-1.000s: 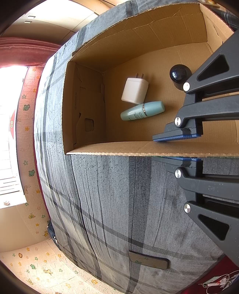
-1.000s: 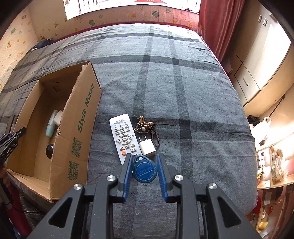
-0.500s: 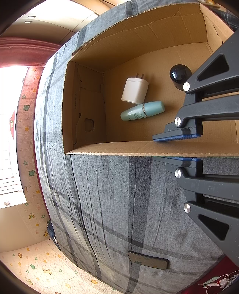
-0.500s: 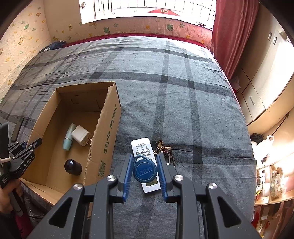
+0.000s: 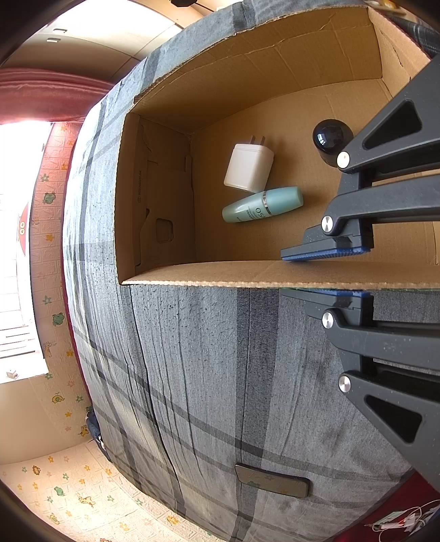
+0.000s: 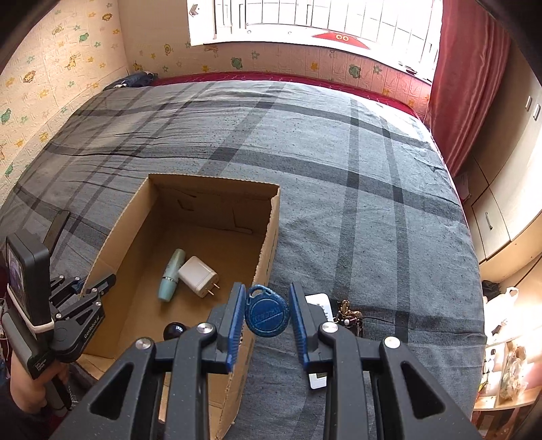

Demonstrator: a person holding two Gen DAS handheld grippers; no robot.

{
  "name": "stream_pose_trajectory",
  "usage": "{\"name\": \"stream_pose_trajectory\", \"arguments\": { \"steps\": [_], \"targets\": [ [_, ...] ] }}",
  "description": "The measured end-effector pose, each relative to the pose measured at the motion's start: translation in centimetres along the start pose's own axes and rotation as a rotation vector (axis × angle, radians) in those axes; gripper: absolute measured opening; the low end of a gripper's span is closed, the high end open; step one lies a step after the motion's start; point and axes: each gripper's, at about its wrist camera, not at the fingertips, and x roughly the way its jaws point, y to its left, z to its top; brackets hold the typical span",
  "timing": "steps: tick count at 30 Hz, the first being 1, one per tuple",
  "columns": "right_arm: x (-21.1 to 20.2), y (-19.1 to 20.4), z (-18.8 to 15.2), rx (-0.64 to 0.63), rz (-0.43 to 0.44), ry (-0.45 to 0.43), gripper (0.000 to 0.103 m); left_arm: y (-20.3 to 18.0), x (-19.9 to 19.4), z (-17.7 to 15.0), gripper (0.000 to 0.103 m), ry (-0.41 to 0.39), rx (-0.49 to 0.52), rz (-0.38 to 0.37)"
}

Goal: Organize rigid objects

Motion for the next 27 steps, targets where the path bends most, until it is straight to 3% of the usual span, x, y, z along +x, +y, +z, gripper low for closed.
{"name": "stream_pose_trajectory", "arguments": {
  "steps": [15, 27],
  "targets": [
    [4.6, 5.8, 1.9, -0.066, 0.09, 0.062, 0.027, 0.3, -0.1, 0.0, 0.014, -0.001, -0.006, -0.007],
    [10.3, 8.4, 0.7, -0.079, 0.109, 0.176, 0.028, 0.4, -0.1, 0.0, 0.015, -0.001, -0.006, -0.008]
  ]
}}
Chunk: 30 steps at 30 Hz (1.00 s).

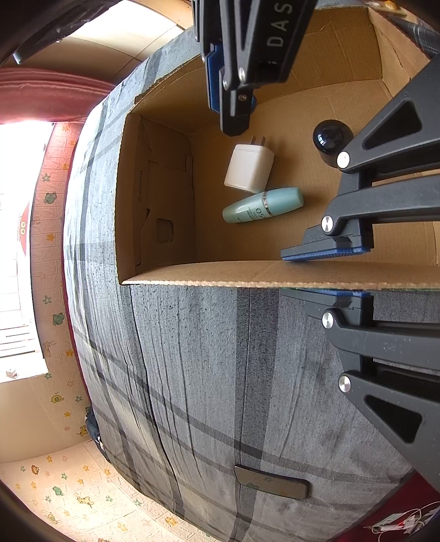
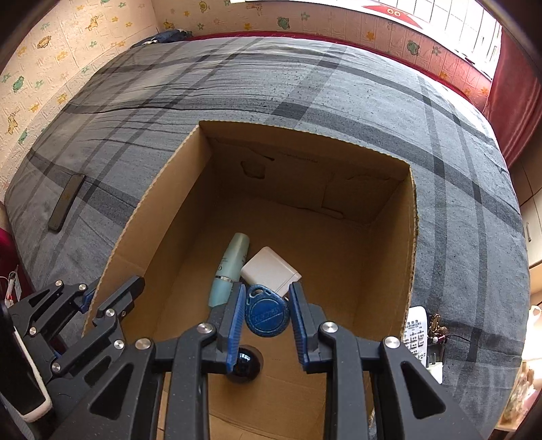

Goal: Organize rigid objects

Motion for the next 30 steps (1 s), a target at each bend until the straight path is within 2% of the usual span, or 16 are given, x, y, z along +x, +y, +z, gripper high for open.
{"name": "stream_pose_trajectory", "arguments": {
  "steps": [14, 26, 29, 30],
  "targets": [
    [4.8, 0.4, -0.9, 0.02, 0.016, 0.11, 0.028, -0.1, 0.1, 0.0, 0.015, 0.0, 0.005, 0.001],
    [4.4, 0.4, -0.6, 0.022, 0.024, 0.105, 0.029, 0.0, 0.2, -0.1, 0.015, 0.0, 0.001, -0.001],
    [4.2, 0.4, -0.5, 0.022, 0.026, 0.105, 0.038, 0.0, 0.2, -0.1, 0.015, -0.001, 0.002, 0.0],
    [4.1, 0.4, -0.4, 0.021, 0.028, 0.103, 0.045, 0.0, 0.2, -0.1, 0.015, -0.001, 0.003, 0.001]
  ]
}}
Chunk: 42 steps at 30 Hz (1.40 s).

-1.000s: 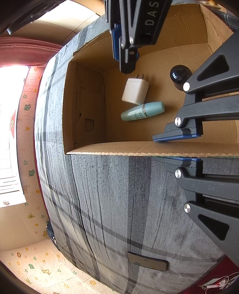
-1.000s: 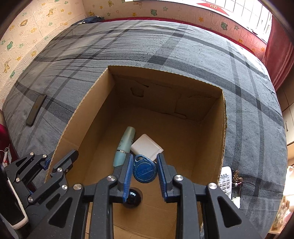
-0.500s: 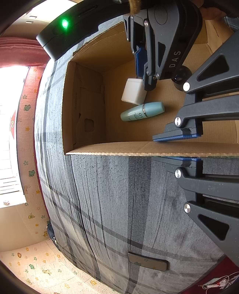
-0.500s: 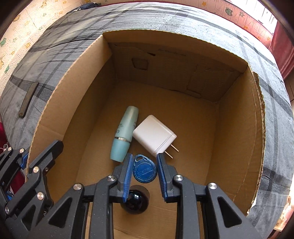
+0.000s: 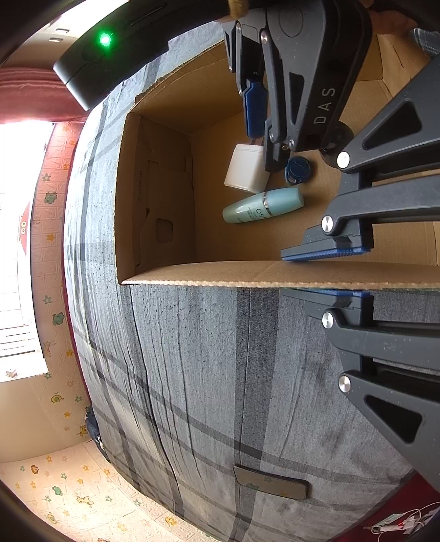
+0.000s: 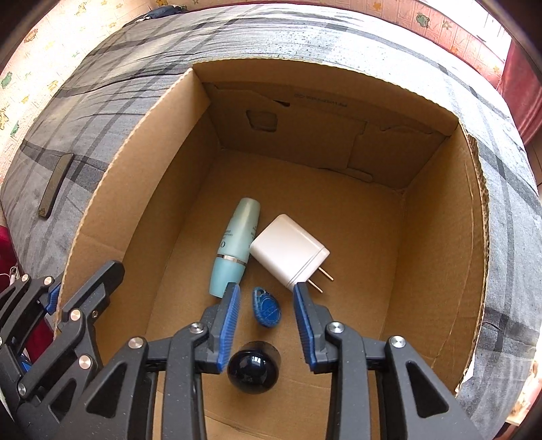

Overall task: Organize rigid objects
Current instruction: 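Open the right gripper to release the key fob in the box, then withdraw the right gripper from the box toward the small white plug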

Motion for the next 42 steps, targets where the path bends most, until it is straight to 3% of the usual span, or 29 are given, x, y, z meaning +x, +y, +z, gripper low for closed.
{"name": "stream_pose_trajectory", "arguments": {
  "steps": [2, 17, 22, 27, 36, 42],
  "targets": [
    [-0.2, 0.1, 0.0, 0.005, -0.003, -0.011, 0.05, 0.0, 0.0, 0.0, 0.015, 0.001, -0.002, -0.001],
    [-4.4, 0.5, -0.2, -0.005, -0.028, -0.09, 0.05, 0.1, 0.0, 0.1, 0.015, 0.002, -0.001, -0.001],
    [-6.7, 0.2, -0.6, -0.006, -0.032, -0.123, 0.056, 0.0, 0.0, 0.1, 0.015, 0.002, 0.0, 0.0],
    [-9.2, -0.5, -0.9, 0.006, -0.048, -0.174, 0.076, 0.0, 0.0, 0.1, 0.015, 0.003, 0.001, 0.002],
    [-12.6, -3.3, -2.0, 0.042, -0.065, -0.235, 0.1, 0.0, -0.1, 0.1, 0.015, 0.004, 0.003, 0.002],
    [-14.5, -5.4, -2.8, 0.058, -0.096, -0.26, 0.103, -0.1, -0.1, 0.1, 0.015, 0.005, 0.004, 0.003]
  ]
}}
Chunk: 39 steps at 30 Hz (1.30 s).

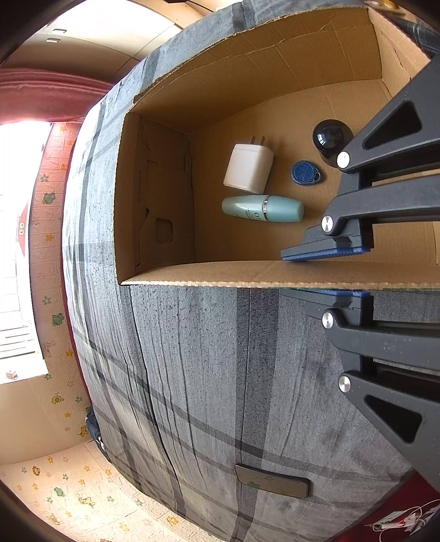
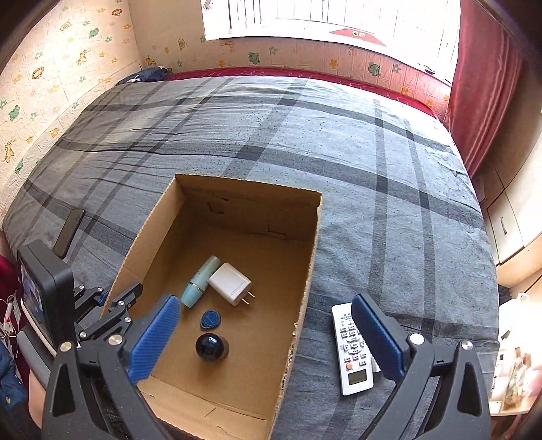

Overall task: Organize rigid objects
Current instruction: 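Withdraw the right gripper from the box toward the small white plug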

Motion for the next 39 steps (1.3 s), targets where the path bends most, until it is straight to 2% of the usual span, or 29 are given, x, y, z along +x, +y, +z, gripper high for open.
{"name": "stream_pose_trajectory", "arguments": {
  "steps": [7, 16, 28, 39],
  "targets": [
    [-1.4, -4.0, -0.9, 0.058, -0.046, -0.016, 0.103, -0.1, 0.0, 0.0, 0.015, 0.0, -0.001, 0.0],
    [-0.8, -9.1, -2.9, 0.133, -0.103, 0.012, 0.103, 0.0, 0.0, 0.0, 0.014, 0.0, 0.0, 0.001],
    [2.9, -13.7, -6.6, 0.238, -0.135, 0.068, 0.103, 0.0, 0.0, -0.1, 0.015, 0.0, 0.0, 0.002],
    [7.2, -15.7, -9.8, 0.297, -0.15, 0.116, 0.103, 0.1, 0.0, -0.1, 0.015, 0.001, 0.001, 0.002]
  ]
}}
